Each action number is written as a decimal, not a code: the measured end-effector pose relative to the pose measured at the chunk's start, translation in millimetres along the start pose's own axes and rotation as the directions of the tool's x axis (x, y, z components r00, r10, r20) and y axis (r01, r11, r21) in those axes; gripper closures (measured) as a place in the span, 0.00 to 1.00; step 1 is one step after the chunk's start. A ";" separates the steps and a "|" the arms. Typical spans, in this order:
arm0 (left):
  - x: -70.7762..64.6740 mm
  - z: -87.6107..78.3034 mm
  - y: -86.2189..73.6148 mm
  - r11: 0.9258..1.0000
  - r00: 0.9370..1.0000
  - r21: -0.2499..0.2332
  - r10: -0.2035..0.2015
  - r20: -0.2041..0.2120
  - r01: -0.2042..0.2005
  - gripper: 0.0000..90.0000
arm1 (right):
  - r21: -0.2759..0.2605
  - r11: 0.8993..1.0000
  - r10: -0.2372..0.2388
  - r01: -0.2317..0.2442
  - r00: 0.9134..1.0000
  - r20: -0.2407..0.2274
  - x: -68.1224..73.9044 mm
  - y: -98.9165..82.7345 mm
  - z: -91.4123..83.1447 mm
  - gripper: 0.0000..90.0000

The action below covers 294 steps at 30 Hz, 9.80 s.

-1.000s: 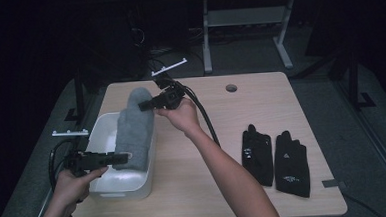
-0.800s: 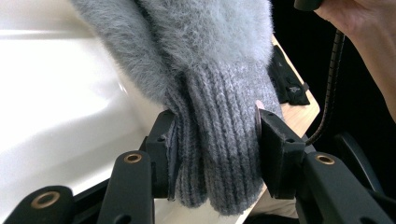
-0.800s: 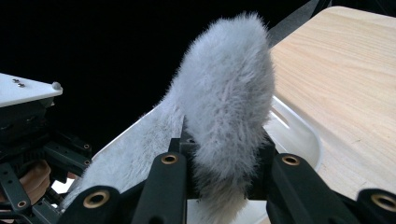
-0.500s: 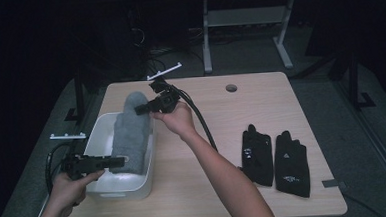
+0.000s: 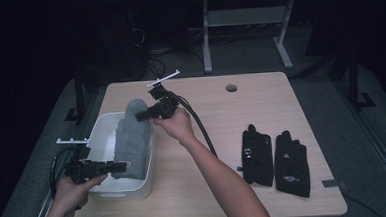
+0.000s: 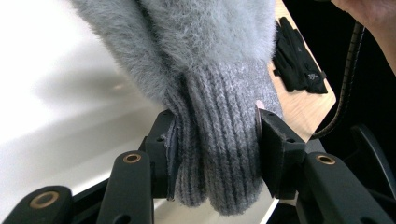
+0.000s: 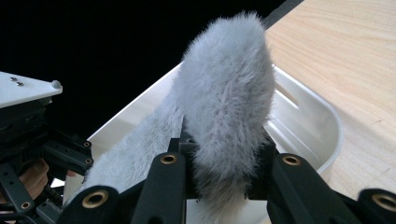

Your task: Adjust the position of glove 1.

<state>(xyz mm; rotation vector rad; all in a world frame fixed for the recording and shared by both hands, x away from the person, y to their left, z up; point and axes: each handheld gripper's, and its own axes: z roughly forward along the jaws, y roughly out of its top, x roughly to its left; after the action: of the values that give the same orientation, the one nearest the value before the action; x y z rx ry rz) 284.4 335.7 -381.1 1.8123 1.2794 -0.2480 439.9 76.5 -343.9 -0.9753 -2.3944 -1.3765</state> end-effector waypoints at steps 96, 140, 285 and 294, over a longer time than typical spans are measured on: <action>-39.0 19.5 33.8 0.990 0.985 0.021 0.139 -0.098 -0.138 0.38 | 0.001 0.999 -0.045 0.045 0.984 0.171 -15.9 -17.7 -59.8 0.46; -87.4 69.9 58.9 0.976 0.976 0.034 0.216 0.001 -0.216 0.36 | -0.076 0.997 0.051 -0.034 0.970 0.236 -59.0 -76.5 -162.7 0.43; -147.5 191.6 37.6 0.943 0.945 0.141 0.277 0.174 -0.302 0.33 | -0.070 0.990 0.138 -0.119 0.804 0.578 -99.6 -293.1 -295.5 0.86; -146.3 188.4 37.5 0.942 0.944 0.134 0.282 0.173 -0.307 0.33 | -0.107 0.988 0.149 -0.109 0.833 0.533 -90.1 -264.7 -284.6 0.85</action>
<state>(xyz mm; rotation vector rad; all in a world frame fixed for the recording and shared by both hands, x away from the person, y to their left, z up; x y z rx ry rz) 307.9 95.4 -385.4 2.0516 0.8878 -0.3211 300.5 -290.3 -416.0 -1.7110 -2.5944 -1.2698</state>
